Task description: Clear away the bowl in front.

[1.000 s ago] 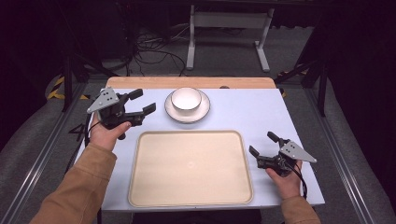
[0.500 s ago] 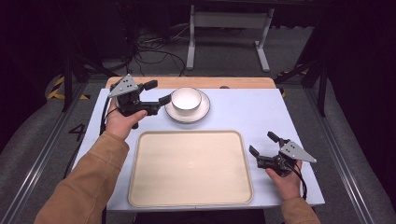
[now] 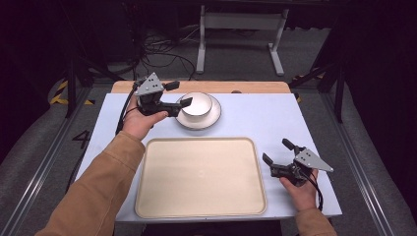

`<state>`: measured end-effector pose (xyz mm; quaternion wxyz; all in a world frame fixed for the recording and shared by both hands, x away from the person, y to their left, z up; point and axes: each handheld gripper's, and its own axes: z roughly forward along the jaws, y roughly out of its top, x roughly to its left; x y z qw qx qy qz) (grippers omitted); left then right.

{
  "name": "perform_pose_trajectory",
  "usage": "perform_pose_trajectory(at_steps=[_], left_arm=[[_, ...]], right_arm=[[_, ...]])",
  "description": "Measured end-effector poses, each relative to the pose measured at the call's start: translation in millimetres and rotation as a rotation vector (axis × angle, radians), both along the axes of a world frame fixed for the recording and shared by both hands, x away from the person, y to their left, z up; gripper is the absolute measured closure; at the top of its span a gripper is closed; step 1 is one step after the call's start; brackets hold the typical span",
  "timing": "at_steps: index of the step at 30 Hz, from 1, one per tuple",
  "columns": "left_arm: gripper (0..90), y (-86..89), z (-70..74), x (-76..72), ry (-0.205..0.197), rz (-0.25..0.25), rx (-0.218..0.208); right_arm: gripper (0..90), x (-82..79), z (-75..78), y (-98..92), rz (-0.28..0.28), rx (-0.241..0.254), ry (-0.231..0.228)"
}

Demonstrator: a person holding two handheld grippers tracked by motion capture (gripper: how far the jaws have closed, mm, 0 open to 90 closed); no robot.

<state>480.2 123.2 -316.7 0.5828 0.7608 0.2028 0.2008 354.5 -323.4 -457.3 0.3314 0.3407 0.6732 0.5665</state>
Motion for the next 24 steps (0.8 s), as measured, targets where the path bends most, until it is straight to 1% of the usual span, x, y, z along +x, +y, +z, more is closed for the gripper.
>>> perform_pose_trajectory(at_steps=[1, 3, 4, 6, 8, 9, 10, 11, 12, 14, 15, 17, 18, 19, 20, 21, 23, 24], left_arm=[[29.2, -0.2, 0.2, 1.3, -0.003, -0.001, -0.001], [30.2, -1.8, 0.7, 4.2, 0.019, -0.012, 0.008], [30.9, -2.9, 0.7, 5.8, 0.026, -0.014, 0.021], [32.0, -4.0, 1.0, 8.8, 0.02, -0.001, 0.04], [32.5, -5.6, 1.7, 12.4, 0.038, 0.0, 0.044], [33.5, -5.6, 1.7, 12.4, 0.038, 0.0, 0.044], [33.5, -6.2, 2.0, 13.8, 0.052, 0.002, 0.055], [34.4, -7.1, 2.2, 15.1, 0.074, 0.008, 0.064], [34.7, -9.4, 1.9, 17.6, 0.081, 0.015, 0.098], [34.6, -12.3, 0.7, 20.5, 0.099, 0.003, 0.126], [34.7, -12.3, 0.7, 20.5, 0.099, 0.003, 0.126], [34.6, -15.9, -0.1, 23.2, 0.088, -0.006, 0.176], [35.2, -17.3, -0.9, 24.2, 0.087, -0.014, 0.181], [36.9, -19.6, -1.5, 26.1, 0.103, -0.026, 0.201], [37.5, -19.6, -1.5, 26.1, 0.103, -0.026, 0.201], [37.5, -20.7, -2.1, 27.4, 0.102, -0.024, 0.219], [39.0, -23.2, -4.0, 30.4, 0.118, -0.036, 0.238], [39.5, -25.7, -5.5, 33.6, 0.119, -0.041, 0.28]], right_arm=[[6.2, 0.0, 0.0, 0.0, 0.0, 0.0, 0.0], [6.2, 0.0, 0.0, -0.1, 0.0, 0.001, 0.001], [6.1, 0.1, 0.0, -0.1, 0.0, 0.001, 0.001], [5.6, 0.2, 0.0, -0.2, 0.0, 0.003, 0.0], [5.2, 0.2, 0.0, -0.6, -0.001, 0.006, 0.001], [5.2, 0.2, 0.0, -0.6, -0.001, 0.006, 0.001], [5.2, 0.2, 0.1, -0.7, -0.001, 0.005, 0.002], [5.2, 0.2, 0.1, -0.7, 0.0, 0.005, 0.002], [5.2, 0.2, 0.1, -0.7, 0.001, 0.005, 0.002], [5.2, 0.3, 0.1, -0.8, 0.003, 0.005, 0.002], [5.2, 0.3, 0.1, -0.8, 0.003, 0.005, 0.002], [5.2, 0.2, 0.1, -0.8, 0.003, 0.005, 0.002], [5.1, 0.2, 0.1, -0.7, 0.002, 0.003, -0.001], [4.8, 0.1, 0.0, -0.6, 0.002, 0.004, -0.002], [4.8, 0.1, 0.0, -0.7, 0.001, 0.004, -0.002], [4.8, 0.1, 0.0, -0.7, 0.001, 0.004, -0.002], [4.8, 0.1, 0.0, -0.6, 0.001, 0.003, -0.003], [4.8, 0.1, 0.0, -0.5, 0.001, 0.003, -0.002]])
